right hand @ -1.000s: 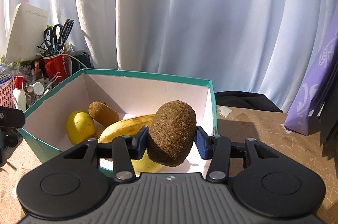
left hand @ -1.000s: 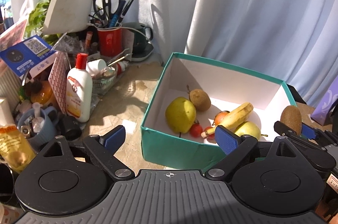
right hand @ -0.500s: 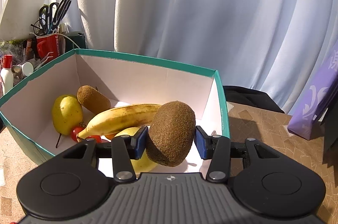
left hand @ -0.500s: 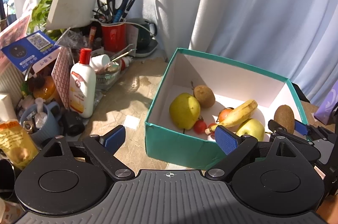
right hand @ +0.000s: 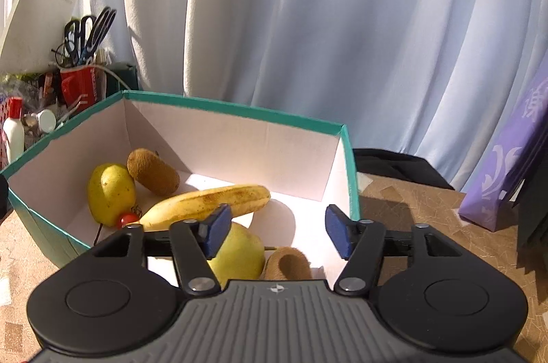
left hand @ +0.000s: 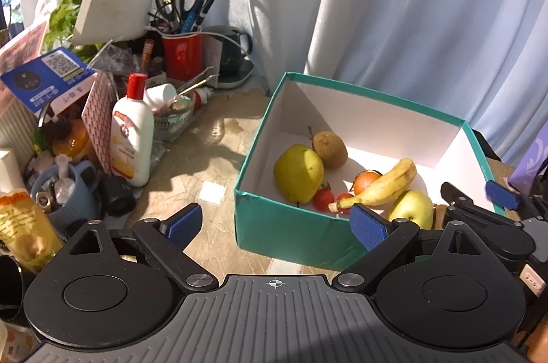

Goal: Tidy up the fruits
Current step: 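Open the right tool to drop the kiwi while the left tool moves to the strawberry, then grasp the red strawberry with the left tool while the right tool grasps a cherry tomato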

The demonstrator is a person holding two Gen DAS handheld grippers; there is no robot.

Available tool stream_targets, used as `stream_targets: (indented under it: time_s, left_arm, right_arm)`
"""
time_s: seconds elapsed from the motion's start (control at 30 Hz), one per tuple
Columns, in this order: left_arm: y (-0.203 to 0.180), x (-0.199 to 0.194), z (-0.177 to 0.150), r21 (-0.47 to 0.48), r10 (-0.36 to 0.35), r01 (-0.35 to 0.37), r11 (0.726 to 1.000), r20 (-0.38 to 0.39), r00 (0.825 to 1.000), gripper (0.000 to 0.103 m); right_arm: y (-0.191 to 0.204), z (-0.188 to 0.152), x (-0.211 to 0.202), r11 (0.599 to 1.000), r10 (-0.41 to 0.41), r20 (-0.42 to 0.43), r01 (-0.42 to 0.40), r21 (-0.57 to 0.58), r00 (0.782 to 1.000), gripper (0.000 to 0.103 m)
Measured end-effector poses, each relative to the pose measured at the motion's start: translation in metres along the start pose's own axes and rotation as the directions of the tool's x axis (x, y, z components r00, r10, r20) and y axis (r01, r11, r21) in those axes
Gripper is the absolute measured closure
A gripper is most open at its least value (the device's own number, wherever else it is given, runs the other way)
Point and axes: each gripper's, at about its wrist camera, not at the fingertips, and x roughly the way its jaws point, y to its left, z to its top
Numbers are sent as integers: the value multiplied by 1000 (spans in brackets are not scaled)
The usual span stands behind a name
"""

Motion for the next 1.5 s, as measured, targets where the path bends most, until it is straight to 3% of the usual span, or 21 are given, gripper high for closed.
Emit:
stream_targets:
  time_s: [0.23, 0.37, 0.53, 0.8, 0.83, 1.0, 1.5]
  left_arm:
    - [11, -4, -28, 29, -31, 30, 999, 24, 999, 5]
    - [13, -1, -63, 90, -67, 67, 994, -6, 998, 5]
    - [9, -3, -106, 186, -99, 108, 977, -59, 993, 5]
    - [0, -2, -130, 244, -141, 154, 957, -70, 987, 9]
    - [0, 1, -132, 243, -135, 152, 958, -85, 987, 13]
    - [1, 13, -136, 227, -105, 131, 965, -126, 986, 17]
    - [-2, 21, -135, 211, -108, 137, 968, -146, 983, 32]
  right_arm:
    - [-21, -8, -78, 991, -1, 137, -17, 130, 991, 22]
    - [-24, -30, -117, 986, -3, 127, -18, 165, 992, 20]
    - [-26, -59, -143, 974, -26, 55, 13, 225, 998, 20]
    - [-13, -81, -154, 973, -34, -18, 37, 226, 999, 20]
    - [-12, -83, -155, 973, -32, -27, 37, 226, 999, 20]
    - [-6, -88, -158, 976, -28, -46, 37, 217, 999, 20]
    - [-7, -87, -160, 974, -46, -53, 56, 221, 998, 20]
